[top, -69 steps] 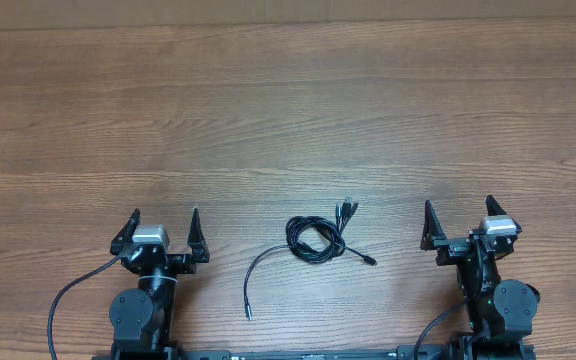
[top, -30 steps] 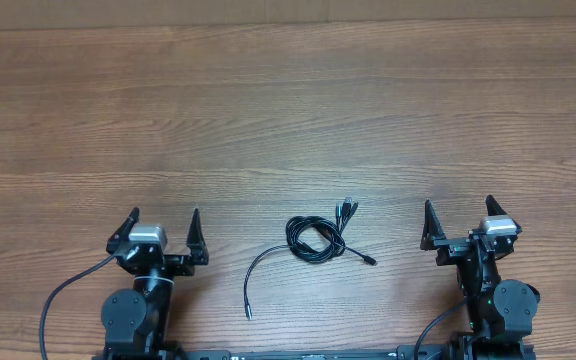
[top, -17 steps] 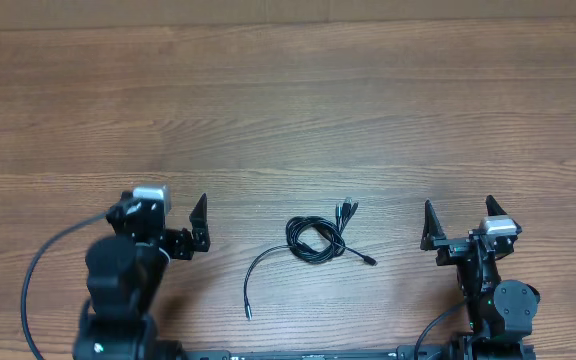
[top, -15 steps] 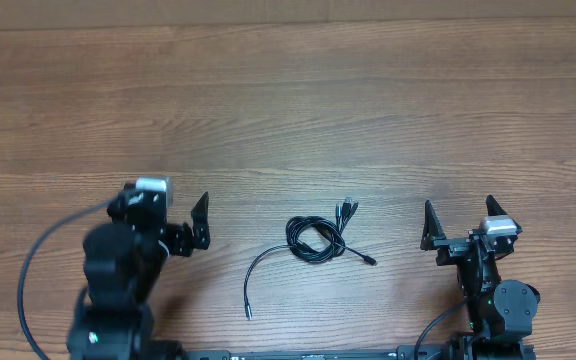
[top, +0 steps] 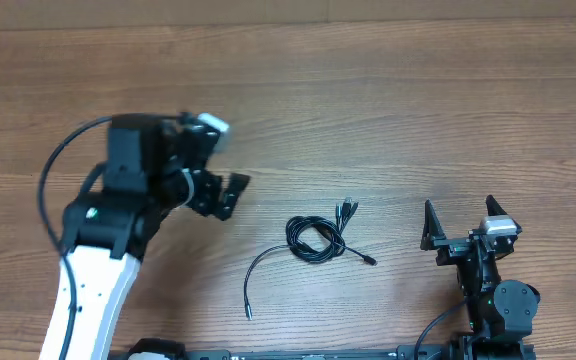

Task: Untangle cables
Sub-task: 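Reach the left gripper forward and down onto the coiled black cable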

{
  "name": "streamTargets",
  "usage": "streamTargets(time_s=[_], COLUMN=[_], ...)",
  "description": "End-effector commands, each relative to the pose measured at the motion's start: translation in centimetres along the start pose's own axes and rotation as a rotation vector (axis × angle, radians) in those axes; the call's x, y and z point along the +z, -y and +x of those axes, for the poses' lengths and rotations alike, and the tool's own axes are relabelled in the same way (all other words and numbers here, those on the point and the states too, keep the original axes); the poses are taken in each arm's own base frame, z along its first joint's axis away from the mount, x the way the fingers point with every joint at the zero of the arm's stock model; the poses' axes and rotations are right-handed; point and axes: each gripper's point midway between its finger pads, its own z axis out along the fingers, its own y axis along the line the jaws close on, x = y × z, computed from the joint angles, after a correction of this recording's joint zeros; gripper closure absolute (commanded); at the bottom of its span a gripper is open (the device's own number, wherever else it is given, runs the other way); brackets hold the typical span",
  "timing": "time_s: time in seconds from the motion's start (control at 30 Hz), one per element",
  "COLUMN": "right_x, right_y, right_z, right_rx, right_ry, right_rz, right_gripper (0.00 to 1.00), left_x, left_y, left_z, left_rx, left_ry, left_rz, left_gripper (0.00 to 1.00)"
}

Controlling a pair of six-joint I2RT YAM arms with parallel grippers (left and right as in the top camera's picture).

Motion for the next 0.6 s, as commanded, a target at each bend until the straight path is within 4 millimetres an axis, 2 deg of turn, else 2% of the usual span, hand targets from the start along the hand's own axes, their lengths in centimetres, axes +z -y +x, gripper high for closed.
streamTargets(time_s=[0.0,0.07,0.2,0.27,0.4,0.57], right_x=[0.0,0.0,0.0,0.0,0.0,0.0], right_y=[0.0,0.0,0.0,0.0,0.0,0.0], right_z=[0.2,0.2,0.2,0.2,0.2,0.2], right_rx=[0.003,0.003,0.003,0.003,0.003,0.003], right_ry=[0.002,0.002,0.002,0.002,0.002,0.002], right_rz=[0.000,0.001,0.000,0.001,0.000,0.000], right_gripper=[0.00,0.00,0.00,0.00,0.00,0.00], left_x=[2.3,3.5,6.2,7.7,9.7,12.5], left_y=[3.4,4.1,7.0,9.1,12.0,14.0], left_z=[-0.9,-0.5,1.3,2.8,4.3,5.0], left_rx=[0.193,0.218,0.337,0.431,0.529,0.576], left_ry=[-0.076,-0.120,-0.216,-0.278,-0.331,-0.344], left_rz=[0.090,0.100,0.185,0.251,0.324,0.357], left_gripper=[0.00,0.00,0.00,0.00,0.00,0.00])
